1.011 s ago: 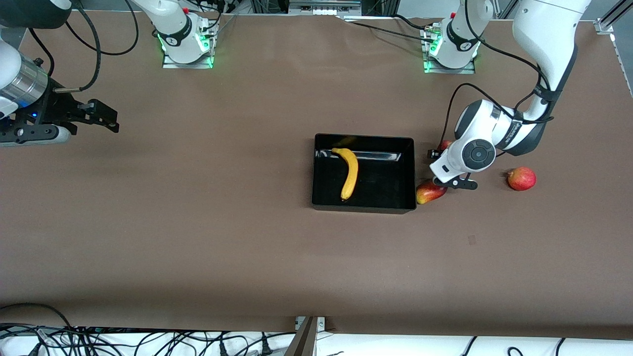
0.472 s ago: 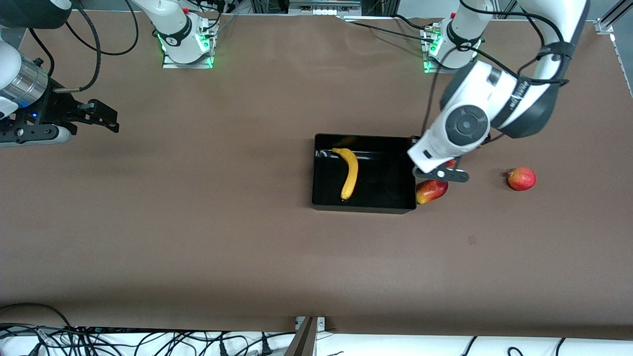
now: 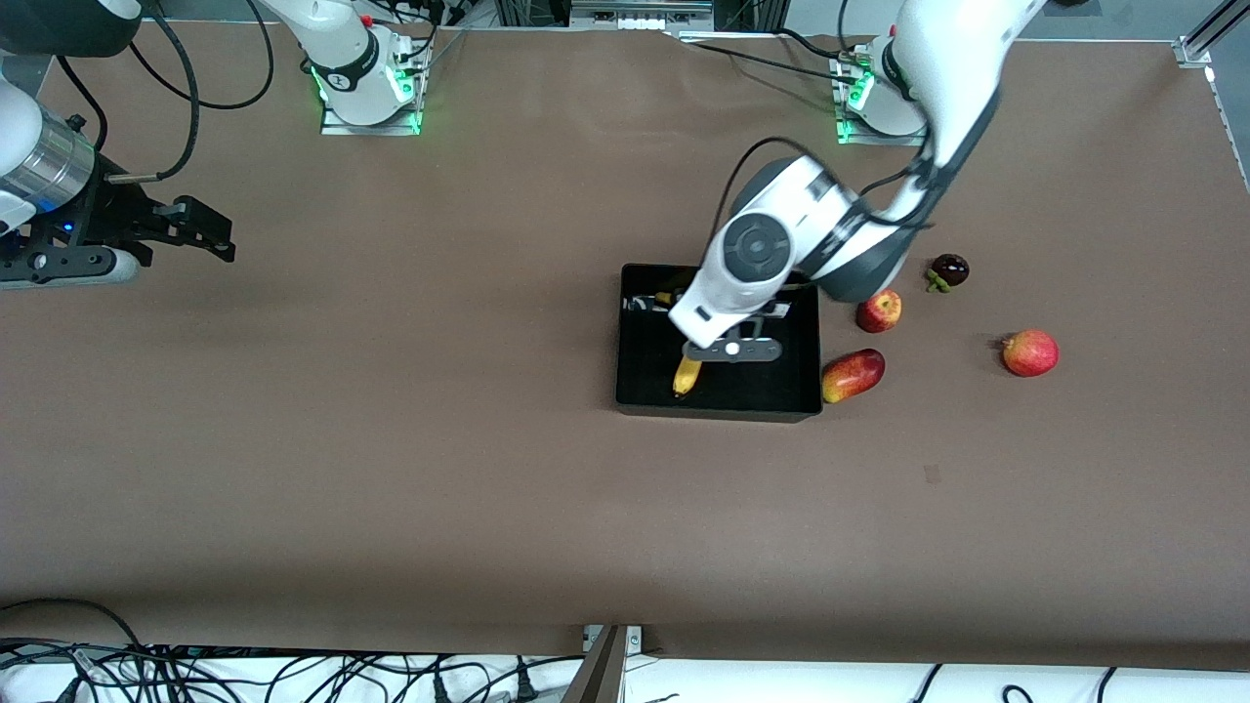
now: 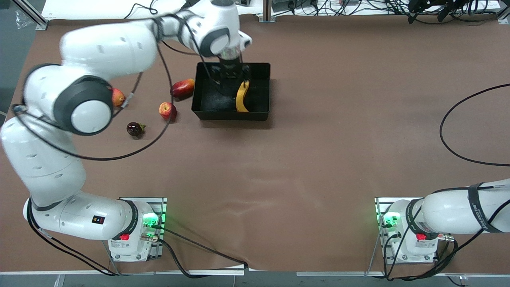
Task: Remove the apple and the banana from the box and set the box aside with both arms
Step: 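Reach into the box and grasp the yellow banana with the left gripper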
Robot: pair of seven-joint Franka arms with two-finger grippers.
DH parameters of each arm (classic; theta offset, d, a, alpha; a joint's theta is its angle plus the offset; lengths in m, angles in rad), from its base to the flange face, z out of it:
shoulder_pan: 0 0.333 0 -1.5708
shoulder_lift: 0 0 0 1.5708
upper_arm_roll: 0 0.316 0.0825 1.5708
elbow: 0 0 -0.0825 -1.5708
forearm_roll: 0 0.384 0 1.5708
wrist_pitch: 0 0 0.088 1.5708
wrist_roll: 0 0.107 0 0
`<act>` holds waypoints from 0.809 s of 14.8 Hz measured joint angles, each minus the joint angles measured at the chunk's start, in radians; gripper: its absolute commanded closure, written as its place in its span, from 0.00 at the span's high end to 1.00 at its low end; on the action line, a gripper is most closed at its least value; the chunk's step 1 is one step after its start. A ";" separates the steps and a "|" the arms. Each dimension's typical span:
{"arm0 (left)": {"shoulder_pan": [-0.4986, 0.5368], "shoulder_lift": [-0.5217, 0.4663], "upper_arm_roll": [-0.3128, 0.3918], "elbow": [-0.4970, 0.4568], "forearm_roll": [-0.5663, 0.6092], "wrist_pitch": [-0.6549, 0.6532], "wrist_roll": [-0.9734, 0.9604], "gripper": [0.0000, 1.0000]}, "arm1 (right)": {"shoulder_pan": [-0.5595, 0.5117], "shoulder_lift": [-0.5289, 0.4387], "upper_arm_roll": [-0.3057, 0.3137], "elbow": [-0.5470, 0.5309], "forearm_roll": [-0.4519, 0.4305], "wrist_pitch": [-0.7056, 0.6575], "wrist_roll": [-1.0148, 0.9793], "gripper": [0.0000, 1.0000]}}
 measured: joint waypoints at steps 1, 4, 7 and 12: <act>-0.006 0.040 0.001 0.001 0.029 0.037 -0.005 1.00 | 0.000 0.000 0.000 0.000 0.000 0.000 0.000 1.00; -0.006 0.115 0.002 0.009 0.099 0.112 -0.007 0.90 | 0.000 0.000 0.000 0.000 0.000 0.000 0.000 1.00; -0.009 0.151 0.002 0.011 0.107 0.167 -0.007 0.29 | 0.000 0.000 0.000 0.000 0.000 0.000 0.000 1.00; -0.011 0.178 -0.001 0.024 0.108 0.178 -0.007 0.00 | 0.000 0.000 0.000 0.000 0.000 0.000 0.000 1.00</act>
